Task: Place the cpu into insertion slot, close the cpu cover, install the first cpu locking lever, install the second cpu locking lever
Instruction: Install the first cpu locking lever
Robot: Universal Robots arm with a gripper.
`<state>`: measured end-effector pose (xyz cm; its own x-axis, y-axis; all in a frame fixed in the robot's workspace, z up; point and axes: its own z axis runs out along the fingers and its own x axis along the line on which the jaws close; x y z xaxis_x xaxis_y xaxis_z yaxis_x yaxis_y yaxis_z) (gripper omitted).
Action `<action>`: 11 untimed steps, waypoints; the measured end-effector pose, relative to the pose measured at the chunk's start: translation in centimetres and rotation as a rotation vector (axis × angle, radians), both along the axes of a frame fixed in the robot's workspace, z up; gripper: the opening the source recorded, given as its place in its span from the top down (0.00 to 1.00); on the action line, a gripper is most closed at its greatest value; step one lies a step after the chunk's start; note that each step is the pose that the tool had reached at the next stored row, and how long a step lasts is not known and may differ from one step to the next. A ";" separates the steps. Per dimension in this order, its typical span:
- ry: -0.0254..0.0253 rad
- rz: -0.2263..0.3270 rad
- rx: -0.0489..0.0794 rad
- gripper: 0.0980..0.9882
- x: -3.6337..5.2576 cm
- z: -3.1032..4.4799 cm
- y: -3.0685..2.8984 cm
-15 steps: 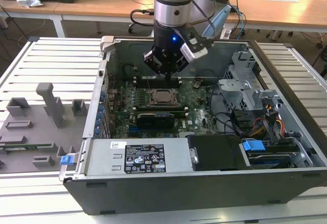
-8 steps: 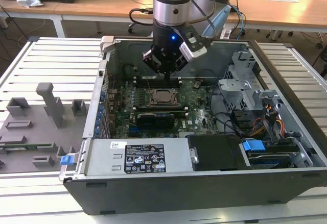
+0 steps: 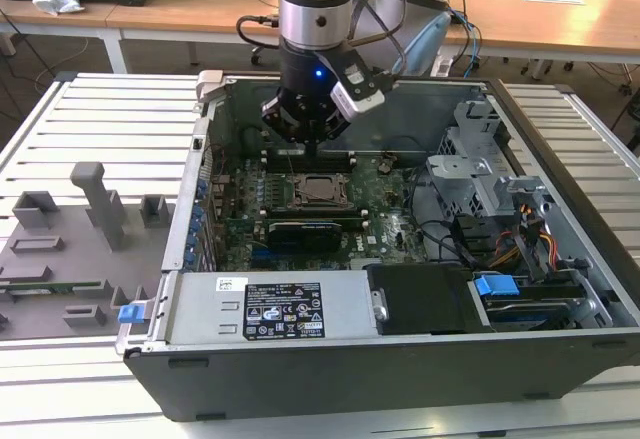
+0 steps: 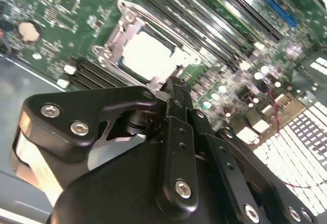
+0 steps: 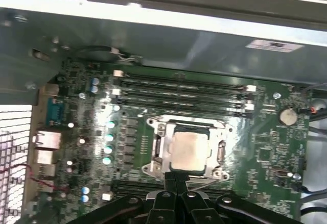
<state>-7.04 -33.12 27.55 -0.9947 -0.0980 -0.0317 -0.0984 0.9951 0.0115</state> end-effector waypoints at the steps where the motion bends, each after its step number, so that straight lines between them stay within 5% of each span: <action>1: 0.0000 0.000 0.000 0.99 -0.61 -0.01 0.00; 6: 0.0001 0.000 0.004 0.99 -2.46 -0.06 0.00; 9: 0.0000 0.000 0.059 0.99 -2.79 -0.06 0.00; 11: 0.0000 0.000 0.060 0.99 -2.79 -0.06 0.01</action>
